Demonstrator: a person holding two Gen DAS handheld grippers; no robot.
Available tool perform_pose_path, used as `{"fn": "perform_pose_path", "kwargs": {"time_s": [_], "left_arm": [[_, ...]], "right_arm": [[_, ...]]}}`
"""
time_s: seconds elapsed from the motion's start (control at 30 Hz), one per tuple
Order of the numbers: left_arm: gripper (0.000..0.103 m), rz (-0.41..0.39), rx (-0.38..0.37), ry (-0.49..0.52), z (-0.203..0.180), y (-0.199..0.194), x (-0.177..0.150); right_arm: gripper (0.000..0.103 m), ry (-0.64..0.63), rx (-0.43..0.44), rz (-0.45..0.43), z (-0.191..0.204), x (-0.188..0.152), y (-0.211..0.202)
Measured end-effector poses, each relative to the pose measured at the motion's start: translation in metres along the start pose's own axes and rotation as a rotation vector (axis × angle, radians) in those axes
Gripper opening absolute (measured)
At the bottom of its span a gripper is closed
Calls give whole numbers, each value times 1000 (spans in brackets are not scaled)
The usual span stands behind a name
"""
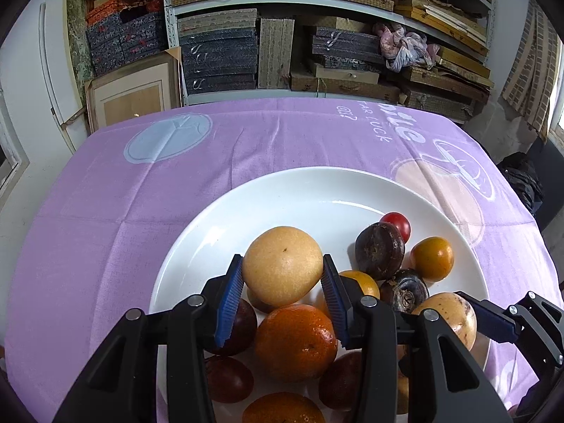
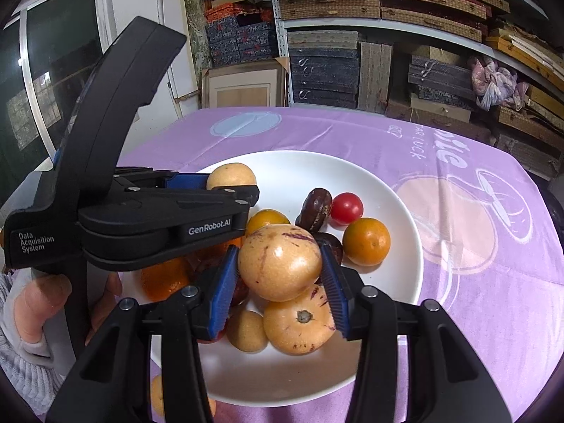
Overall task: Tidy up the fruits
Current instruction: 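Carry both pepinos onto the plate and open both tools, then move both tools back toward the last pepino and cherry tomato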
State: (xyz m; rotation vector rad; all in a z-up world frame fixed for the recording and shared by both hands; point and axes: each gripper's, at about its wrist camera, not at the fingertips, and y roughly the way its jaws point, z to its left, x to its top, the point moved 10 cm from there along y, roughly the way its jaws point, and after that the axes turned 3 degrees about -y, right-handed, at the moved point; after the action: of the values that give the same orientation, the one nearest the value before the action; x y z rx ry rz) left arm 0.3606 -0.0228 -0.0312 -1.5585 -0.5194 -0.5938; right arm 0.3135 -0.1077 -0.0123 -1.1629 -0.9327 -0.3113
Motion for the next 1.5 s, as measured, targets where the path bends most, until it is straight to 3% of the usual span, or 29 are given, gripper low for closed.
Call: {"fn": "perform_pose_path", "kwargs": {"time_s": [0.2,0.37,0.83,1.17,1.4,1.5], "left_arm": [[45,-8,8,-23,5,5,3],[61,-35,17,-27,6,-2,6],[61,-68,42,-27,25,-44,-10],[68,-80,54,-37,45,-92,-58],[72,-73,41,-57,57,-120,-112],[78,-63,27,-71,60,-127,-141]], "right_arm": [[46,-27,-9,-11,0,1,3],[57,-57,-28,-27,4,1,-1],[58,-127,-81,-69,13,-1,-28],[65,-206,-138,-77,37,-36,-83],[74,-185,-112,-54,43,-85,-128],[76,-161,-87,-60,42,-110,-146]]}}
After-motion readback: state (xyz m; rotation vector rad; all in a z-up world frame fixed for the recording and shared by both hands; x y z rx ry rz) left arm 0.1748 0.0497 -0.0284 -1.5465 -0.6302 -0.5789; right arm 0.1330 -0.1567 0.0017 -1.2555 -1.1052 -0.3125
